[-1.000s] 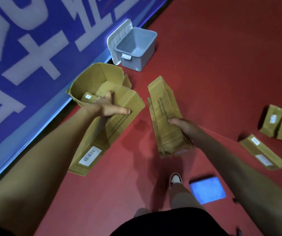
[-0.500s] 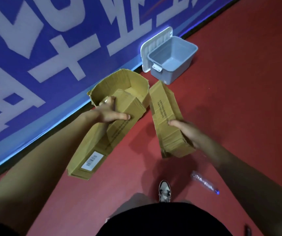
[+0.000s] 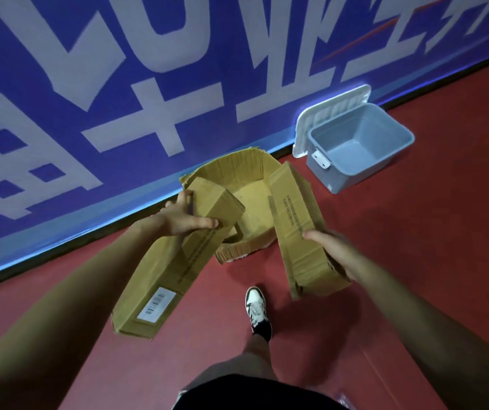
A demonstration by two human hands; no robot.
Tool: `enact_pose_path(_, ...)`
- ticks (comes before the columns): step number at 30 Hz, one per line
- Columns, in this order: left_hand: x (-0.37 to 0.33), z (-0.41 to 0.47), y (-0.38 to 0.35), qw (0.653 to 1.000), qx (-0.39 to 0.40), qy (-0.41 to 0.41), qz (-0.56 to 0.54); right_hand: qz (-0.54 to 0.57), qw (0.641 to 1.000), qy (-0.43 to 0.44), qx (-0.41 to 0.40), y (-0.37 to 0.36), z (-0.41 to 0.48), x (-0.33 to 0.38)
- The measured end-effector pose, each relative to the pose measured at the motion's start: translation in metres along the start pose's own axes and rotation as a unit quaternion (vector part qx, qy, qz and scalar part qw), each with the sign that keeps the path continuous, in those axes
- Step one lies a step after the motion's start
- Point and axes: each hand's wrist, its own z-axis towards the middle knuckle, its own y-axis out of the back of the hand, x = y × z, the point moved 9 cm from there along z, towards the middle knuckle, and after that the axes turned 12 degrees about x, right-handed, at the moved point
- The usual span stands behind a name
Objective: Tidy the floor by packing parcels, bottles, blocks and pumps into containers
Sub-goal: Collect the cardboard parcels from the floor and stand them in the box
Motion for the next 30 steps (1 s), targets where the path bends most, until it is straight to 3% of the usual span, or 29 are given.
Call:
enact_pose_path(14,-0.017,0.147,0.106,0.977,-0.034,0.075,-0.199,-0.111,0.991,-0.074,0.027,0.043,0.198,0.094)
enact_pose_path(18,-0.024,0.187,0.113,0.948,-0.061,0.094,-0.298,-0.172,0.978,-0.106,0.053,0.052,0.260,0.100)
enact_pose_path(23,-0.015,0.241,0.109,0.891,-0.102,0.174,-0.406,-0.228,0.954,-0.161,0.112,0.064,0.334,0.110)
enact_pose_path(30,-0.001,0.338,0.095,0.862,-0.137,0.249,-0.419,-0.188,0.956,-0.168,0.150,0.077,0.433,0.083)
